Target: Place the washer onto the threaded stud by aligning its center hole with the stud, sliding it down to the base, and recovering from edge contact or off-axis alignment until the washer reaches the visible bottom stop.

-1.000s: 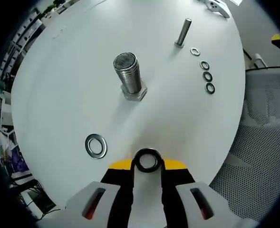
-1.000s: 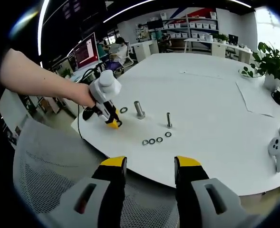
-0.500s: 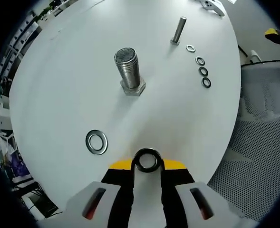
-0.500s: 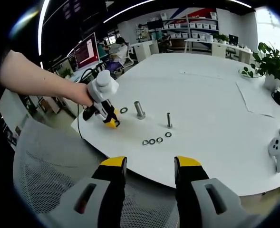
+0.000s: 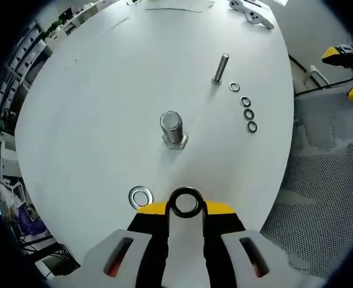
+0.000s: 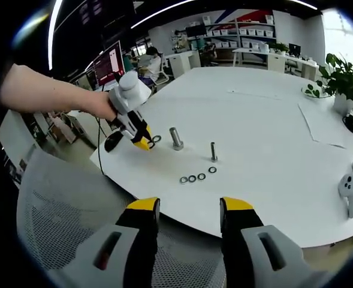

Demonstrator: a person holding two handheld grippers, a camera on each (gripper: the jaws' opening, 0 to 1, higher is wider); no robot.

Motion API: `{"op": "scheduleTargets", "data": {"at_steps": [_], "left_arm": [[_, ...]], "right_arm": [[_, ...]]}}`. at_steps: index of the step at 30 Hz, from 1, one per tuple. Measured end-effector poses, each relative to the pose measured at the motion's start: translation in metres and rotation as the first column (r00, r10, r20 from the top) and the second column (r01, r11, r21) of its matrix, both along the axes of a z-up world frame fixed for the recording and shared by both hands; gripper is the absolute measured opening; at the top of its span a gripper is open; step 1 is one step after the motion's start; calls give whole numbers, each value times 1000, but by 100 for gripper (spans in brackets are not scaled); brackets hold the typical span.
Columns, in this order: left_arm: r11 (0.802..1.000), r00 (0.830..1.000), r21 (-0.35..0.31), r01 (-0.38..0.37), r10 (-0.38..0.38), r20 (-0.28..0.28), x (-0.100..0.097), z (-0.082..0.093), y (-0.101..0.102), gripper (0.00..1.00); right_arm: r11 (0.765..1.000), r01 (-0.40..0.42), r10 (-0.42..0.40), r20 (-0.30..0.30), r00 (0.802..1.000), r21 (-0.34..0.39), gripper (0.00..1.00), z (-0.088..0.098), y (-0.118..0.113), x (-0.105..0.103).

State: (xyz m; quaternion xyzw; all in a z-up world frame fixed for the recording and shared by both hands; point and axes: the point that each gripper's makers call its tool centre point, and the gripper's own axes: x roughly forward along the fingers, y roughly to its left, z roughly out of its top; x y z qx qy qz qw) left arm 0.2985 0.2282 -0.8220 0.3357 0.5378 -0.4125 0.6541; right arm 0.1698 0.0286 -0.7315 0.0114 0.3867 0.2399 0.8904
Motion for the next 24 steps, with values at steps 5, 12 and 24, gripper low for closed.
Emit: {"op": "scheduleTargets", "data": {"at_steps": [5, 12, 24], "left_arm": [[1000, 1000, -20, 16, -16, 25, 12, 15, -11, 18], [998, 997, -37, 44, -41, 61, 24, 30, -25, 18], [997, 996, -54, 52, -49, 69, 36, 32, -43, 19]], "right_arm": [[1000, 2, -2, 1, 1000, 1, 43, 0, 0, 0], [1000, 0, 0, 0, 1000, 0, 43, 0, 0, 0], [1000, 5, -5, 3, 1000, 1, 43, 1, -1, 0]]}}
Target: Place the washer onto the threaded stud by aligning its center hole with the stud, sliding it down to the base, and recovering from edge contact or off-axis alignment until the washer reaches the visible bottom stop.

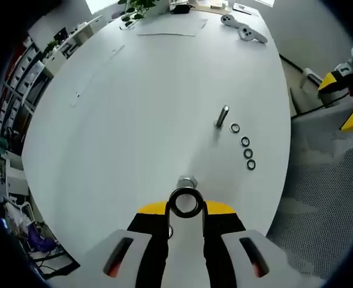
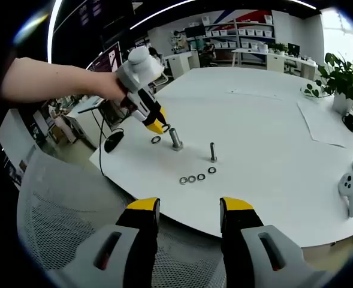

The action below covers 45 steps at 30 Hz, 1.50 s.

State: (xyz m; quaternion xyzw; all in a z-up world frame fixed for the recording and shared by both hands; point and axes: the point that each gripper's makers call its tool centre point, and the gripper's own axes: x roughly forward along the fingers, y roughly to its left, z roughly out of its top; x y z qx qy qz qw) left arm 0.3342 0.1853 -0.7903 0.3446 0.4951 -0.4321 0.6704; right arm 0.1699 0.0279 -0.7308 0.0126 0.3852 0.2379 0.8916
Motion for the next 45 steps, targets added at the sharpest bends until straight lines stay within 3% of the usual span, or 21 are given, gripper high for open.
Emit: {"op": "scheduleTargets", "data": {"at_steps": [4, 22, 34, 45], "left_arm": [[1000, 1000, -15, -9, 9, 1, 2, 1, -5, 19], [999, 999, 29, 39, -38, -10, 2, -13, -15, 19], [994, 997, 77, 81, -79, -18, 1, -33, -15, 19], [992, 998, 106, 65, -62, -27, 2, -54, -15, 19]], "right_arm": [[1000, -3, 3, 0, 1000, -2, 43, 0, 0, 0], [1000, -2, 2, 2, 1000, 5, 43, 0, 1, 0], [1000, -8, 8, 0, 1000, 1, 42, -1, 1, 0], [1000, -10, 11, -4, 1000, 6, 42, -1, 1, 0]]}}
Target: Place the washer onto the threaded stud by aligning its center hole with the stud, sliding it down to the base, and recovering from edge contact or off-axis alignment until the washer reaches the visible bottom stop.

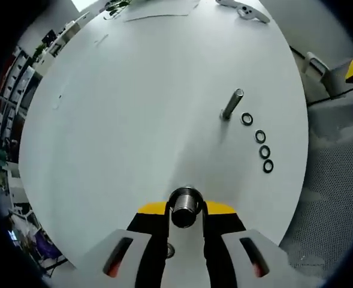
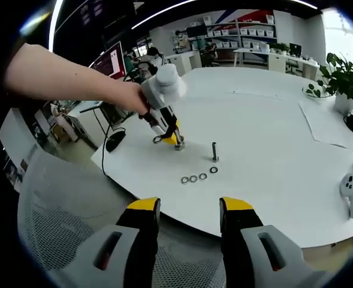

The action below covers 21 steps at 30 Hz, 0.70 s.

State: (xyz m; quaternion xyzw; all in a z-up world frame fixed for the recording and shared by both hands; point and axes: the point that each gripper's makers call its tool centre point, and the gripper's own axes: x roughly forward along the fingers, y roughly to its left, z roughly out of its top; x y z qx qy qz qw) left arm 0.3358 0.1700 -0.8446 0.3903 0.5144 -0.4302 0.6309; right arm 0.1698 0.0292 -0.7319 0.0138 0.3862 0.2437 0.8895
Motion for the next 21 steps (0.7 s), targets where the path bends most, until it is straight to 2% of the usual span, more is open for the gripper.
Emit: {"op": "scheduleTargets", "data": {"at_steps": [9, 17, 21], "left_arm": [[1000, 1000, 15, -9, 9, -5, -2, -9, 1, 19], [997, 997, -30, -77, 76, -30, 0, -10, 2, 21], [998, 999, -43, -55, 55, -4, -1, -9, 4, 25]], "right_arm": [[1000, -1, 1, -3, 1000, 6, 42, 0, 1, 0], [1000, 4, -4, -4, 1000, 9, 42, 0, 1, 0], [1000, 4, -4, -5, 1000, 9, 42, 0, 1, 0]]}}
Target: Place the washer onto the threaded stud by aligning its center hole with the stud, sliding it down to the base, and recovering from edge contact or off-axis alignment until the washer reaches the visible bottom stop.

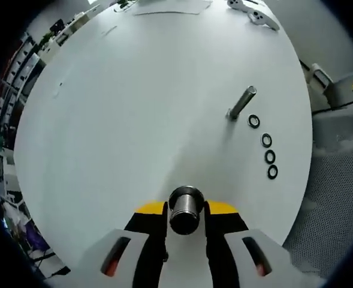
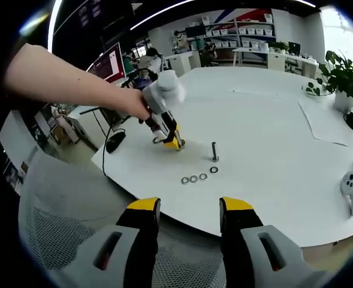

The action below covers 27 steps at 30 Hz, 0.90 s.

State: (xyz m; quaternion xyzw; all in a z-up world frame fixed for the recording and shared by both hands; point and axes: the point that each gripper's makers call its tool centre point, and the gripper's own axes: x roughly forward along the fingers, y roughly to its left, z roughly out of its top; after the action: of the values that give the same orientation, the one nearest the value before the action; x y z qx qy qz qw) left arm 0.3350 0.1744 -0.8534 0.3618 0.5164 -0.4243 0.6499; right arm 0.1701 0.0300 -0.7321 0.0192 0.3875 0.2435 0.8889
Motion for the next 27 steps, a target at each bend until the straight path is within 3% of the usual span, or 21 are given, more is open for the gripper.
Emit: {"op": "scheduleTargets", "data": {"at_steps": [9, 13, 18, 27], "left_arm": [[999, 999, -7, -41, 41, 19, 0, 2, 30, 28], [994, 994, -4, -108, 108, -12, -2, 1, 49, 29], [987, 987, -9, -162, 162, -5, 3, 2, 69, 30], [978, 978, -7, -210, 210, -1, 2, -4, 86, 31]], "right_arm": [[1000, 4, -4, -2, 1000, 0, 42, 0, -1, 0], [1000, 9, -9, -3, 1000, -1, 42, 0, -2, 0], [1000, 16, -16, -4, 1000, -3, 42, 0, -3, 0], [1000, 15, -15, -2, 1000, -7, 42, 0, -3, 0]]}}
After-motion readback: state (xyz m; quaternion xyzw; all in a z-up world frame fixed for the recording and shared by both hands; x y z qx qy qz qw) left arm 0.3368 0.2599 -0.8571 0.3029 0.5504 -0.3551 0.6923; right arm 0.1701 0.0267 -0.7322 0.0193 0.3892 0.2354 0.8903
